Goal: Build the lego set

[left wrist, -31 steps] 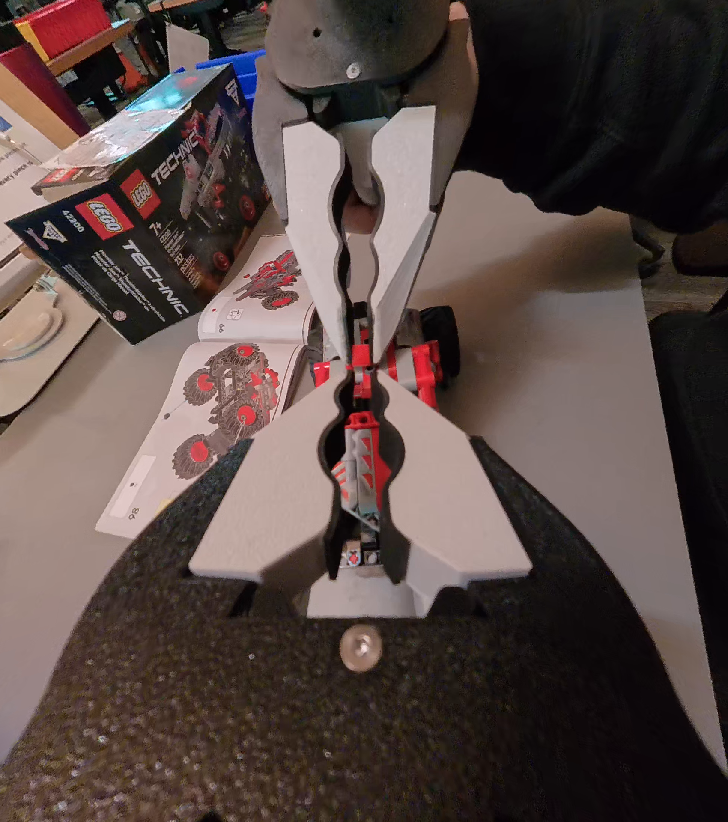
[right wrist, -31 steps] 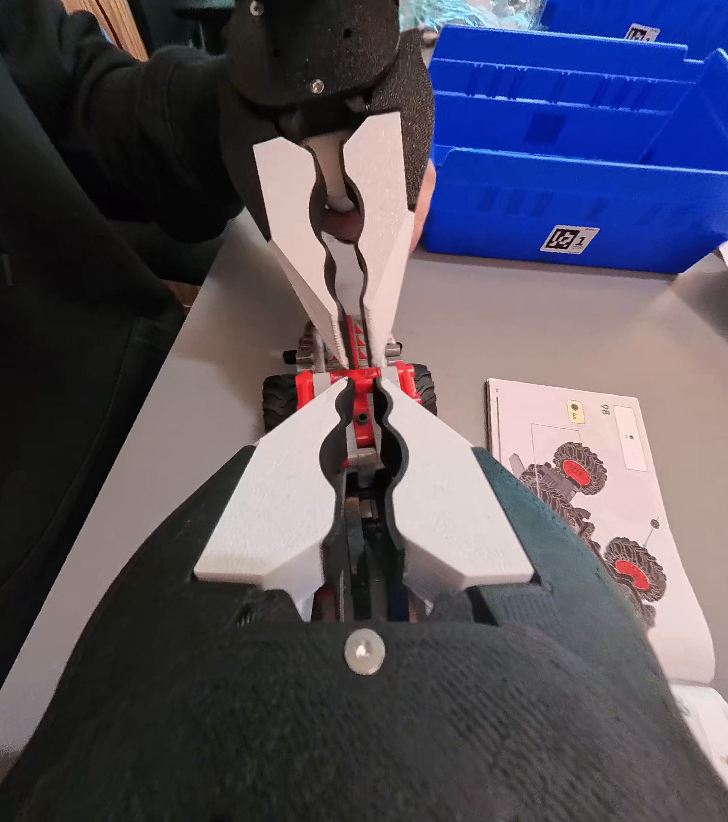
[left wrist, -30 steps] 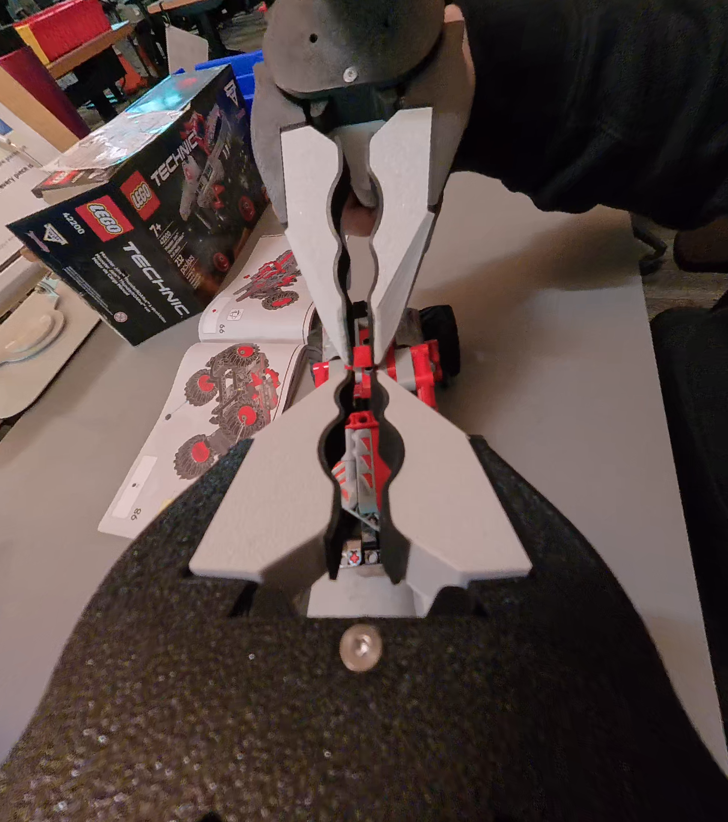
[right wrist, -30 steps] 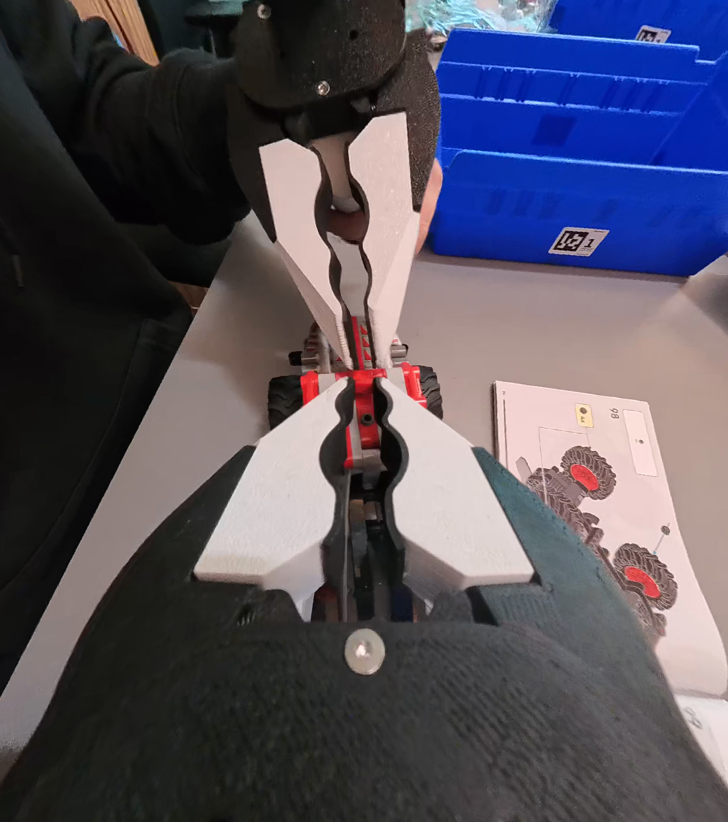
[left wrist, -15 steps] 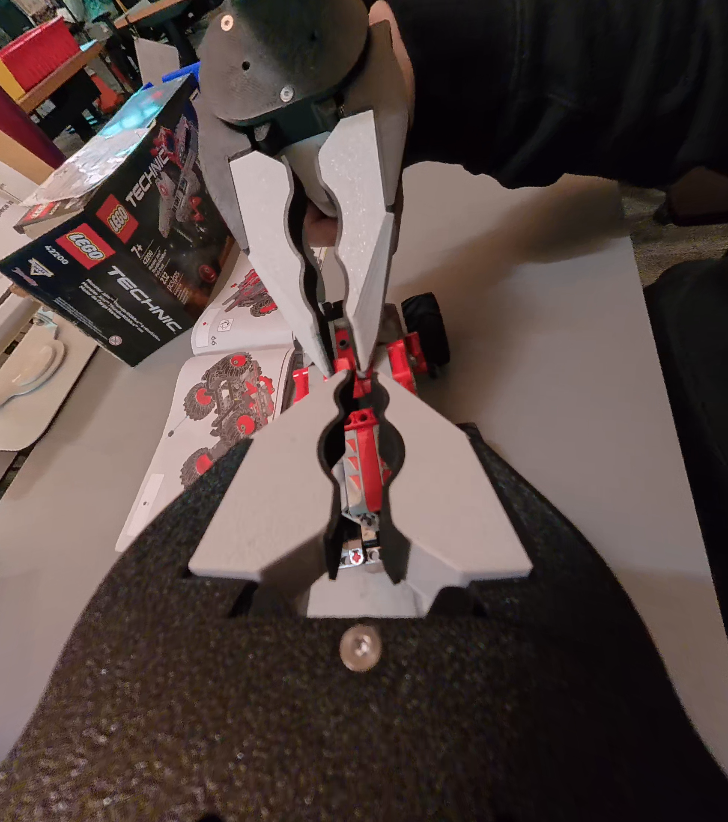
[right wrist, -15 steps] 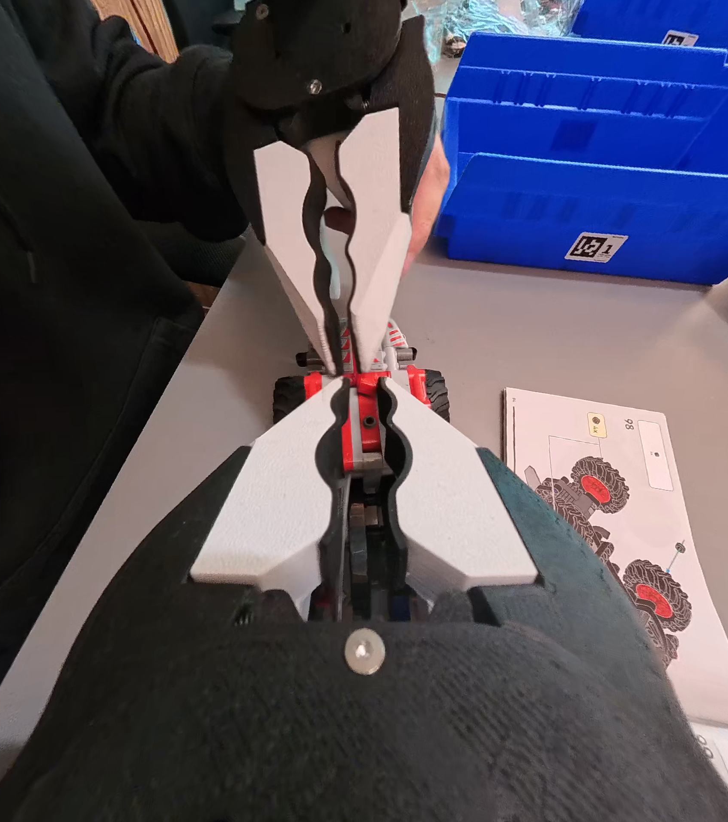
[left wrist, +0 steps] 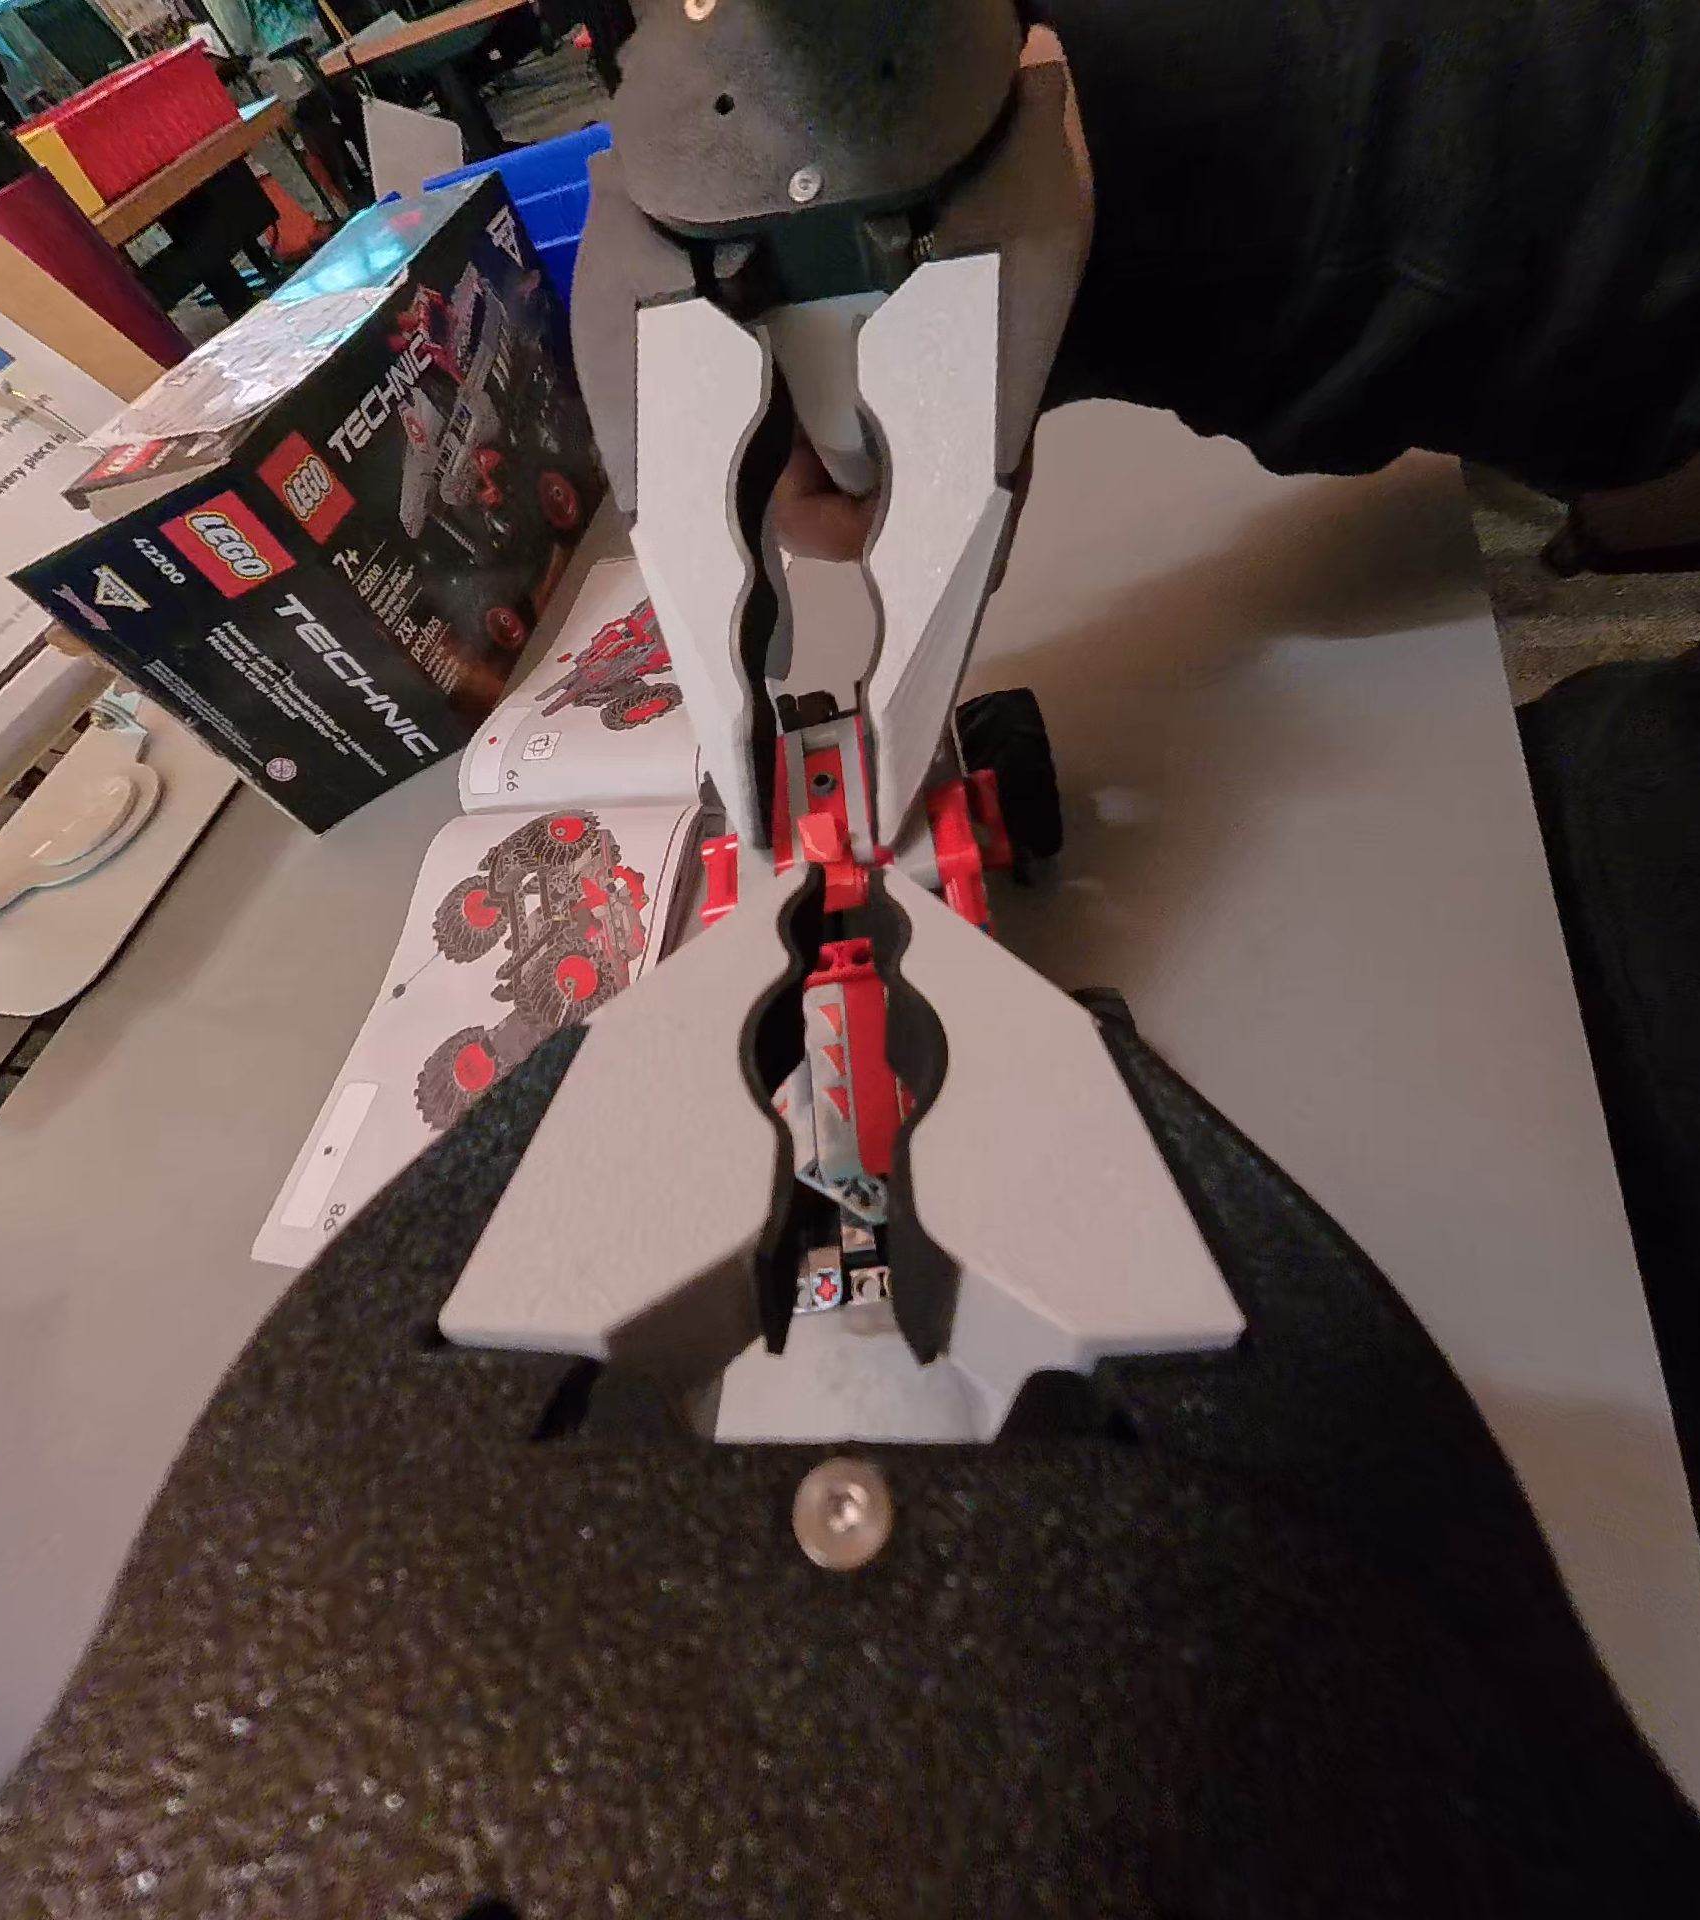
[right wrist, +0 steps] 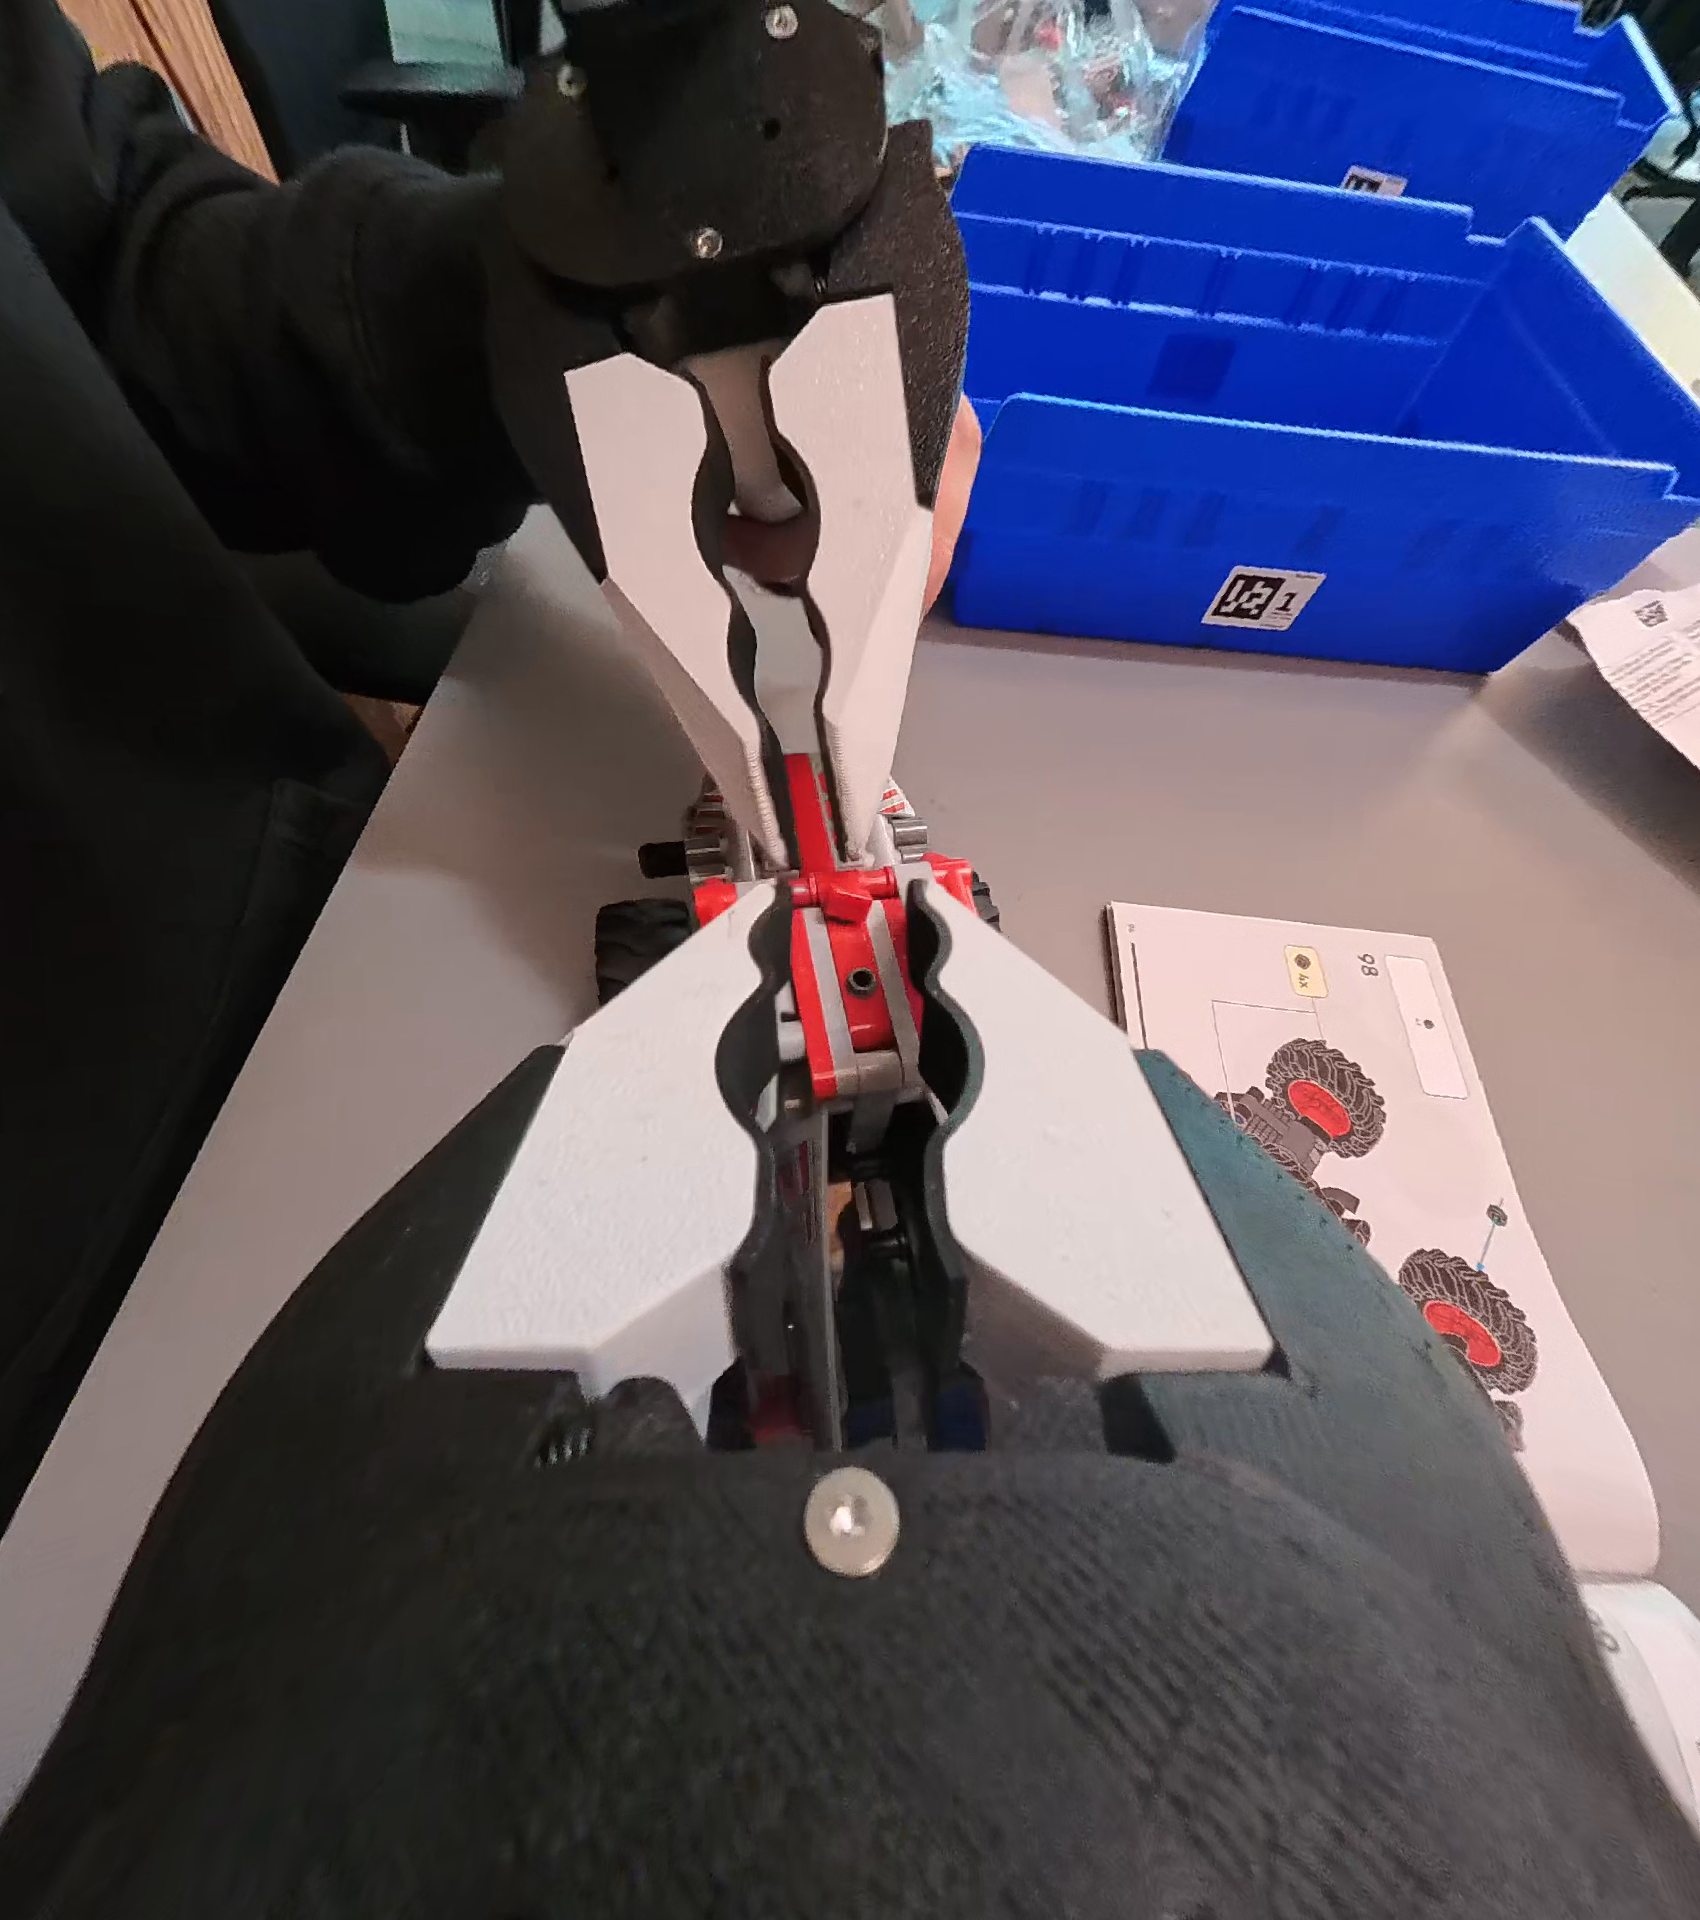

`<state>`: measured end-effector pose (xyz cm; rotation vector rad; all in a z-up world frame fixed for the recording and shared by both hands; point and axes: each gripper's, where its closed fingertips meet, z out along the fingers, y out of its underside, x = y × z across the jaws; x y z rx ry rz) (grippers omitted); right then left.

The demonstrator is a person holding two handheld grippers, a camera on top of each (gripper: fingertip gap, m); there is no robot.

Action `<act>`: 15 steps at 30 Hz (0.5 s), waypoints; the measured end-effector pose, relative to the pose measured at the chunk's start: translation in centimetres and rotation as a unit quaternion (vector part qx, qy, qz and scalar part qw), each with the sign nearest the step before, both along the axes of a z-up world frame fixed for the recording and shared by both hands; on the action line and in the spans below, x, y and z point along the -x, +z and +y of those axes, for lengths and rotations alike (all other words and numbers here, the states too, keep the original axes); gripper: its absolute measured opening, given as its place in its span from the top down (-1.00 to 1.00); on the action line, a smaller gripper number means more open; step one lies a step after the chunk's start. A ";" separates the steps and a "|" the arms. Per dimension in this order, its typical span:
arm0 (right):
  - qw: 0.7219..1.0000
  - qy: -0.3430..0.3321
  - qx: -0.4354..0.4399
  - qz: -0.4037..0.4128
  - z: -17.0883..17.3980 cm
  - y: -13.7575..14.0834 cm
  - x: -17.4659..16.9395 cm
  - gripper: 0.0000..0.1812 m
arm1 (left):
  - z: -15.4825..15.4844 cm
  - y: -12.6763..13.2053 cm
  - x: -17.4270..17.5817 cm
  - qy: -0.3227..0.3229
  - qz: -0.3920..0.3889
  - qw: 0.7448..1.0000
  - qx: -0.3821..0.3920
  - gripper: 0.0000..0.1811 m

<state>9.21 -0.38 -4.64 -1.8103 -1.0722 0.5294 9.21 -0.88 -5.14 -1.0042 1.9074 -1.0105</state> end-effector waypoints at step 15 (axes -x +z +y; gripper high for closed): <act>0.998 -0.039 -0.024 0.035 0.0 0.5 -1.3 0.80 | 0.8 0.5 0.0 0.007 -0.007 0.999 0.033 0.96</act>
